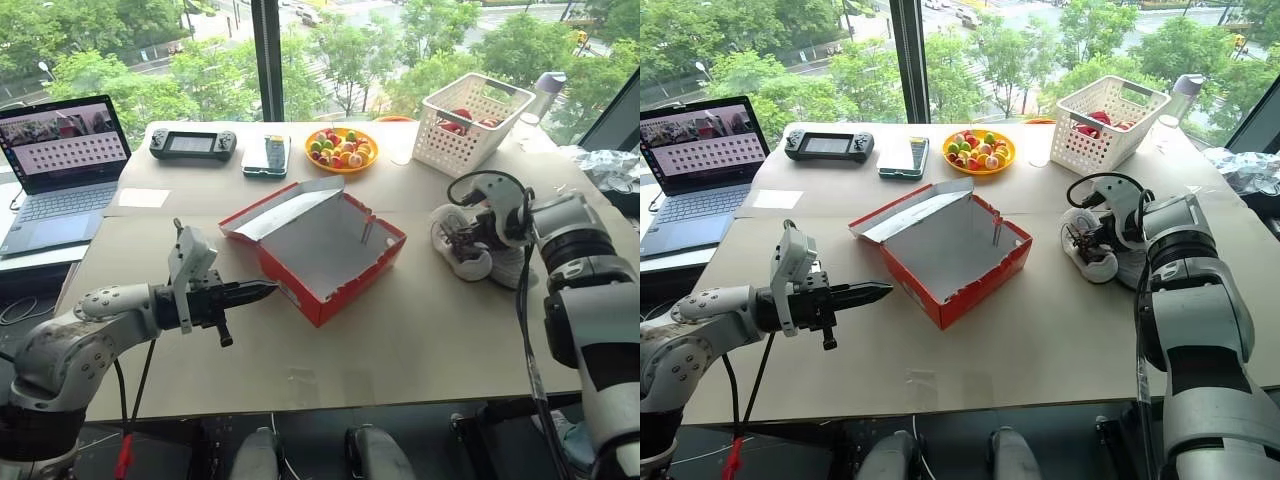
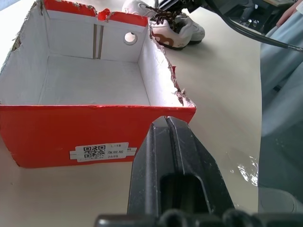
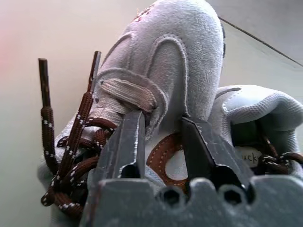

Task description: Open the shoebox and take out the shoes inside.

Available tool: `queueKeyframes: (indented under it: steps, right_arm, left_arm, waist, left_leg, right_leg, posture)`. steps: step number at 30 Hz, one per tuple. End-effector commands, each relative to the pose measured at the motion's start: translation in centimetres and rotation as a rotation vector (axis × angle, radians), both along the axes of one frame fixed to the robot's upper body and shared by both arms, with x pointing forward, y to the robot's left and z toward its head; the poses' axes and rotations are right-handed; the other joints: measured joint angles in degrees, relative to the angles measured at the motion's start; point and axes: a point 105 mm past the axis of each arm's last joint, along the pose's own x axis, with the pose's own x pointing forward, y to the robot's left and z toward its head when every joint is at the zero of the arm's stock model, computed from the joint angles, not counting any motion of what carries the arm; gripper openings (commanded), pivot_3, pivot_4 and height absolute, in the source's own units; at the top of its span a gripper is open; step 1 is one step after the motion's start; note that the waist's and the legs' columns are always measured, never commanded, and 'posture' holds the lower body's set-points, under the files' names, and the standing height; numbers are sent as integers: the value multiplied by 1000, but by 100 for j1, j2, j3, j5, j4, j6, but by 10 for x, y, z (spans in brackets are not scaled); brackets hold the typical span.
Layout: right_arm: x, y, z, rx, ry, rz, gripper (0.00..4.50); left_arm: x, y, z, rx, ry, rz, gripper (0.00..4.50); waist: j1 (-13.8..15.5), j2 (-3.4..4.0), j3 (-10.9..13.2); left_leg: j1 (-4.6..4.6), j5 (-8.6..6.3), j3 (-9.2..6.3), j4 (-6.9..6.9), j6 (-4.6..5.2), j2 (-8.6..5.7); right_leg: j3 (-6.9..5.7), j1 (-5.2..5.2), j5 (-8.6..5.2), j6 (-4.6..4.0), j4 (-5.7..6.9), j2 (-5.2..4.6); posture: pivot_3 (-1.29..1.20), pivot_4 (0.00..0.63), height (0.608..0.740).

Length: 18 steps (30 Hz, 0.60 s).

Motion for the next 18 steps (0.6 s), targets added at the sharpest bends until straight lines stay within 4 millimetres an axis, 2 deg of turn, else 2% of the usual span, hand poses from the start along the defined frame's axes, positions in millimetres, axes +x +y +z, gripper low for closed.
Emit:
queueKeyframes:
  steps: [1,6,7,12,15,18]
  right_arm:
    - [-1,-21,16,-44,-58,-61,2295]
    - [4,-20,59,-31,-170,-50,2295]
    - [5,-19,75,-13,-208,-50,2295]
    - [6,-4,125,114,-321,-33,2295]
    - [-4,23,159,354,-347,73,2295]
    - [-40,61,168,498,-350,295,2295]
  left_arm:
    - [-3,-7,7,-3,-30,-30,0]
    - [-1,-8,7,-4,-28,-39,0]
    - [0,-8,7,-3,-32,-37,0]
    - [7,-7,7,9,-50,-26,0]
    - [10,-5,8,3,-66,-4,0]
    - [16,3,8,-5,-87,70,0]
  waist:
    - [-5,0,0]
    - [-15,1,1]
    - [-18,1,1]
    - [-81,4,2]
    - [-130,6,4]
    - [-132,6,3]
  left_leg:
    - [1,0,0,2,0,0]
    - [1,5,3,5,6,-1]
    - [1,5,3,5,6,-1]
    - [1,4,6,1,6,2]
    - [1,4,5,-4,6,4]
    - [0,4,0,-7,7,9]
  right_leg:
    - [1,0,1,2,1,0]
    - [9,-3,2,8,6,2]
    - [10,-4,2,8,6,2]
    - [13,-10,4,6,5,5]
    - [12,-11,6,1,6,7]
    - [10,-11,6,0,6,8]
  posture:
    - [0,150,738]
    - [0,150,738]
    - [0,150,738]
    - [0,150,738]
    - [0,150,738]
    - [0,150,738]
